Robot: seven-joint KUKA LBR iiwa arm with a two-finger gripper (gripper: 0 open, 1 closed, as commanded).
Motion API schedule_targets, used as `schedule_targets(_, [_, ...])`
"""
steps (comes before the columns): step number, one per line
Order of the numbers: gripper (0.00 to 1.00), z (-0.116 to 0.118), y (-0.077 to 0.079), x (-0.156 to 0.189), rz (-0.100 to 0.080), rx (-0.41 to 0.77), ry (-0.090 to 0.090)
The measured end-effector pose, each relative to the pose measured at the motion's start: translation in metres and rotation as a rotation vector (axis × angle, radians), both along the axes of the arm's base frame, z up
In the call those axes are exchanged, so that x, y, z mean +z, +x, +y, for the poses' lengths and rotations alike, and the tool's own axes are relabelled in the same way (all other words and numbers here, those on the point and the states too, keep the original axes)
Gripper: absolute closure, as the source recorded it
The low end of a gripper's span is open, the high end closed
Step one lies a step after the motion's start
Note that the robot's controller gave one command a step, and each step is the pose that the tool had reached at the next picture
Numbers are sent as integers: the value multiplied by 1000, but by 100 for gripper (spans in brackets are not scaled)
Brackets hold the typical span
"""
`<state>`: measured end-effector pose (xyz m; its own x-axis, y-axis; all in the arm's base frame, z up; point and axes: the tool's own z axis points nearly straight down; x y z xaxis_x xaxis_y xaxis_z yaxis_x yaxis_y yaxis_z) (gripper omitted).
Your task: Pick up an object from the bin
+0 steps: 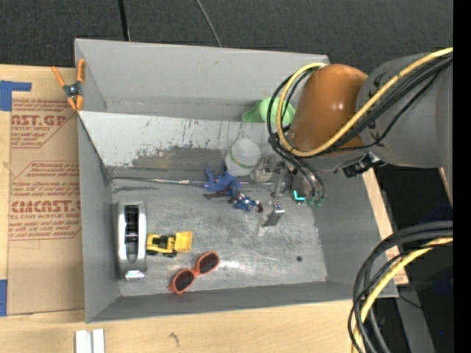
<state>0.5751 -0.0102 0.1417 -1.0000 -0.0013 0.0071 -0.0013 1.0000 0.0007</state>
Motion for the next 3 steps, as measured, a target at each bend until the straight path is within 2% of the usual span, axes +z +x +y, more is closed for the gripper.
schedule_targets(1, [0,0,2,4,-8,0,0])
schedule_targets(2, [0,19,6,-53,-13,-190,0])
schedule_targets(3, [0,21,10,-64,-10,-259,2])
